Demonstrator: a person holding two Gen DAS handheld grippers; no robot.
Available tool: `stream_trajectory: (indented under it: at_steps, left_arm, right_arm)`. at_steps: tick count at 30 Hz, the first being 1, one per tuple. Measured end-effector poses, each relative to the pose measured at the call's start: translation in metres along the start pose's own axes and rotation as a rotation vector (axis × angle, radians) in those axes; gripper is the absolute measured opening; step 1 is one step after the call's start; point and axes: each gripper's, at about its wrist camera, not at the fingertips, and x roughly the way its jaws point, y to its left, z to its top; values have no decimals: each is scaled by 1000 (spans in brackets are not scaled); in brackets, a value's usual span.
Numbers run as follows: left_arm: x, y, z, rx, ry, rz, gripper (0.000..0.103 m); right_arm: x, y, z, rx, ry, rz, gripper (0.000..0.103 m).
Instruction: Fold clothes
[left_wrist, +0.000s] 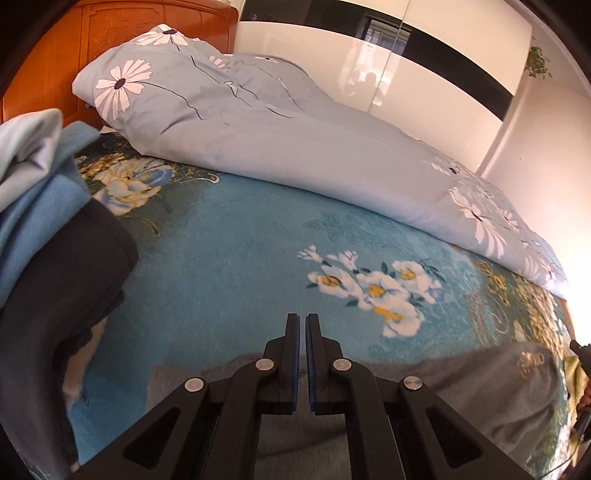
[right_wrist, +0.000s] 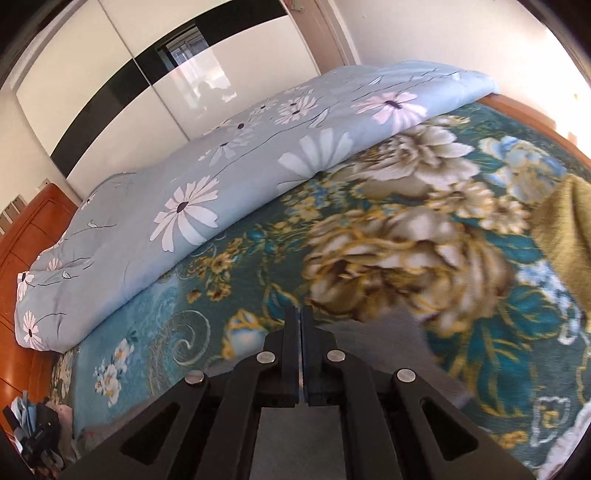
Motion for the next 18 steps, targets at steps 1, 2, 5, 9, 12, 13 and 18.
stream_trajectory:
  at_steps: [1,2,5,9,12,13,18]
  left_arm:
    - [-9,1,-5,1,-2,-11,5]
    - [-19,2,-11,2,-4,-23,6]
    - [-53,11,-39,-1,-14,-60,37]
    - [-89,34,-87,-20,-26,-36,61]
    - [-107,59,-123,-85,8,-8,61]
    - [-113,69,-134,-113,13,5,61]
    - [-137,117,-183,-320,37,25,62]
  right_arm:
    - [-12,-11,-7,9,-3,-1,4]
    - [-21,-22,-14,17,-1,-3,8]
    - [-40,-56,-45,40,39,4,36]
    - [-34,-83,-85,93,135,20,39]
    - [-26,-93,-103,151,152,68,39]
    - [-26,-92,-105,163,140,88,39]
    - [-13,-92,-114,265,146,234,41]
